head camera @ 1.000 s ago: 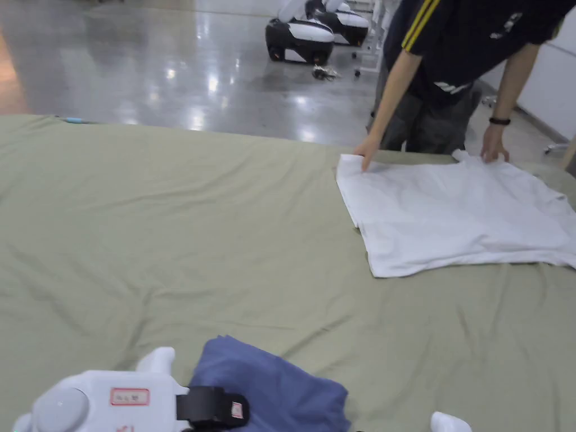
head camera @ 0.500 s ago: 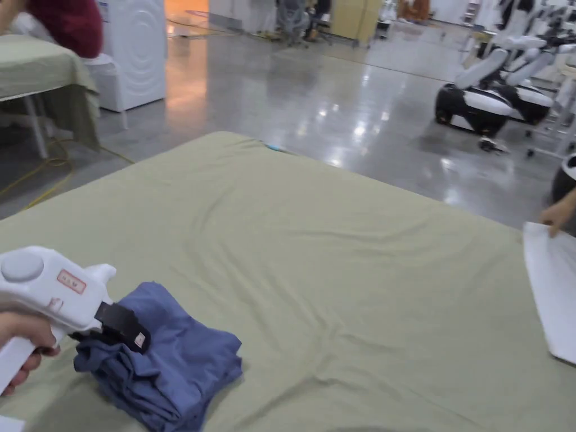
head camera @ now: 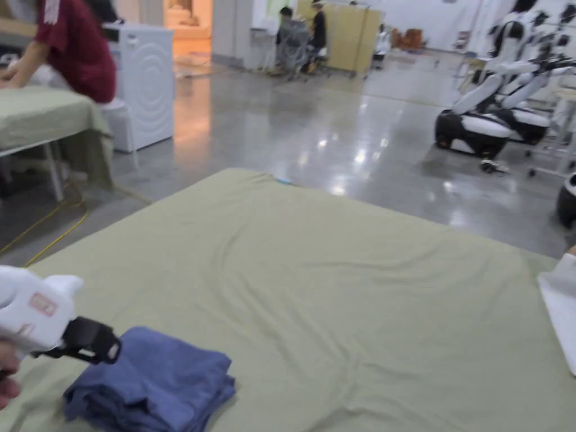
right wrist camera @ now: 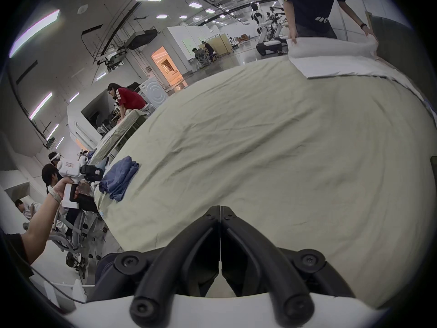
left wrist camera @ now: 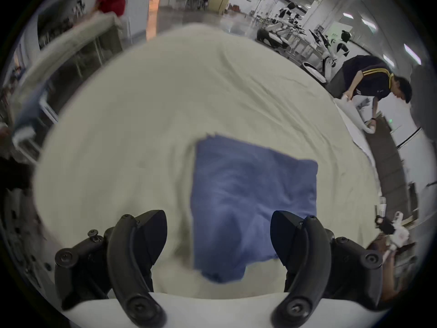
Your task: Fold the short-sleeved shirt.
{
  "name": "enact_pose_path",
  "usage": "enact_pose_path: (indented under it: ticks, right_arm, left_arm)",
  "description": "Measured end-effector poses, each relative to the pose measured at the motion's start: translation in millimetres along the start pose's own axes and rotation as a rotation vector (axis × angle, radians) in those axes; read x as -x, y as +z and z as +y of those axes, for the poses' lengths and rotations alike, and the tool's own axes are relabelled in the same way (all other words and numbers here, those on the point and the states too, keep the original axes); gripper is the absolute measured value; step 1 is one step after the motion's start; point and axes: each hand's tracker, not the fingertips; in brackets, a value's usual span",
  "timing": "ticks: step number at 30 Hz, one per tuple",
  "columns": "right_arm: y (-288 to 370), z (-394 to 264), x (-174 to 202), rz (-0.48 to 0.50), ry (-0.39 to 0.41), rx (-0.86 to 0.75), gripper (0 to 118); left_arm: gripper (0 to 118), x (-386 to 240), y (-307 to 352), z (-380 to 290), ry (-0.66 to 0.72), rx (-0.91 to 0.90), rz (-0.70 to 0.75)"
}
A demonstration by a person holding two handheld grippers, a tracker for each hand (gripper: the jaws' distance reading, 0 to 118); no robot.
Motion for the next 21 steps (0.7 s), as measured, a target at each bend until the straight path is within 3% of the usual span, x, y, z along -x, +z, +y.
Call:
enact_pose_path:
  ticks: [3,6,9,10,11,12,13,15,16,21]
  right_arm:
    - [27.9,7.5,-9.8,-0.031,0.025,-0.045,1]
    - [61.4,17.8,-24.8,-0.062,0.056,-0.119,1]
    - [100.9,37.6,-32.6,-0.127,0.145,-0.197,1]
    - [112.8,45.8,-36.9,-0.158,0.176,-0.233,1]
    - [121.6,53.7,-41.6,-0.187,0.205,-0.261,1]
    - [129.8,62.3,-46.3,-0.227,0.235,-0.283,1]
    - [137.1,70.5,-51.2,-0.272,0.264,-0.307,1]
    - [149.7,89.2,-61.1,-0.363,0.285,-0.411,1]
    - [155.1,98.3,-65.6,-0.386,0.278,-0.455,1]
    - [161.7,143.8,-86.2,-0.415,0.234,-0.569,1]
  left_arm:
    - [91,-28.1,35.2,-0.2,-0.052,-0.169,0.064]
    - [90,-106.8,63.3,-9.9,-0.133,-0.354,0.134]
    - [89,-205.1,85.7,-30.7,-0.199,-0.532,0.092]
    - [84,-238.6,89.7,-39.5,-0.213,-0.613,0.087]
    - [68,-263.5,89.0,-49.6,-0.229,-0.667,0.062]
    - [42,-293.5,90.2,-57.4,-0.237,-0.705,0.042]
    - [8,-321.1,90.5,-64.2,-0.223,-0.752,0.055]
    - [4,-365.9,87.6,-76.4,-0.224,-0.827,-0.013]
    - [4,-386.9,85.2,-75.4,-0.234,-0.775,-0.06]
    - [4,-477.0,75.5,-77.9,-0.294,-0.794,-0.075]
